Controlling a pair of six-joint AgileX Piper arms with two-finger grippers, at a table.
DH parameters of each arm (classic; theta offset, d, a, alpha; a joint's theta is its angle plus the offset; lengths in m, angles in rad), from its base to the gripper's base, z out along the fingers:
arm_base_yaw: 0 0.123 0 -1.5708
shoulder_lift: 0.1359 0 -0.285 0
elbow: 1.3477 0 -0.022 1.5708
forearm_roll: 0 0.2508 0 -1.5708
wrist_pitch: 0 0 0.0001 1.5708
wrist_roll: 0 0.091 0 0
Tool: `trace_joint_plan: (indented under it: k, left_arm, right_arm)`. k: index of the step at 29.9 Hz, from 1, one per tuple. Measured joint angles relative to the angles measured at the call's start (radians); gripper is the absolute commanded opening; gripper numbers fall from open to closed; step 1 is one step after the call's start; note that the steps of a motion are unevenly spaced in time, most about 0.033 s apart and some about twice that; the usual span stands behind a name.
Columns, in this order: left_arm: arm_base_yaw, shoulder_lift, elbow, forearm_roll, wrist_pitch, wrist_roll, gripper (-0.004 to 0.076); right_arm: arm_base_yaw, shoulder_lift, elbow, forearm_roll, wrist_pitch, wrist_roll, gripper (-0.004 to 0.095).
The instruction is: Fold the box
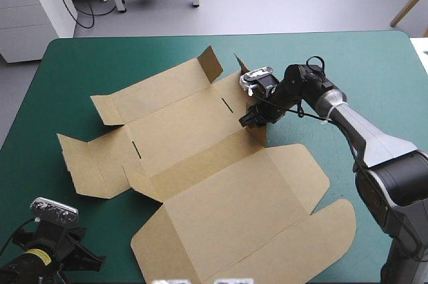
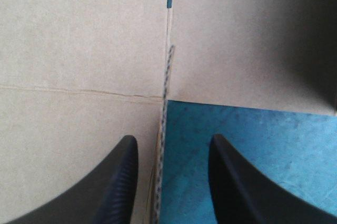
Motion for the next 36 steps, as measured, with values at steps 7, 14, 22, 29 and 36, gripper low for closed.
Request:
trace_joint_plan:
  k: [7,14,22,29,36]
  left_arm:
    - [0.000,0.000,0.000,0.000,0.000,0.000,-0.0010]
    - [0.000,0.000,0.000,0.000,0.000,0.000,-0.0010]
    - [0.000,0.000,0.001,0.000,0.000,0.000,-0.0010]
    - [0.000,0.000,0.001,0.000,0.000,0.000,-0.0010]
    - [0.000,0.000,0.001,0.000,0.000,0.000,-0.0010]
  right_arm:
    - [0.000,0.000,0.000,0.000,-0.005,-0.029,-0.0018]
    - [0.003,0.000,0.000,0.015,0.003,-0.090,-0.0018]
    - [0.003,0.000,0.000,0.012,-0.025,-0.294,-0.0019]
    - [0.003,0.000,-0.036,0.060,-0.066,-0.621,-0.0020]
    - [0.013,0.019,-0.087,0.279,-0.097,-0.971,-0.0020]
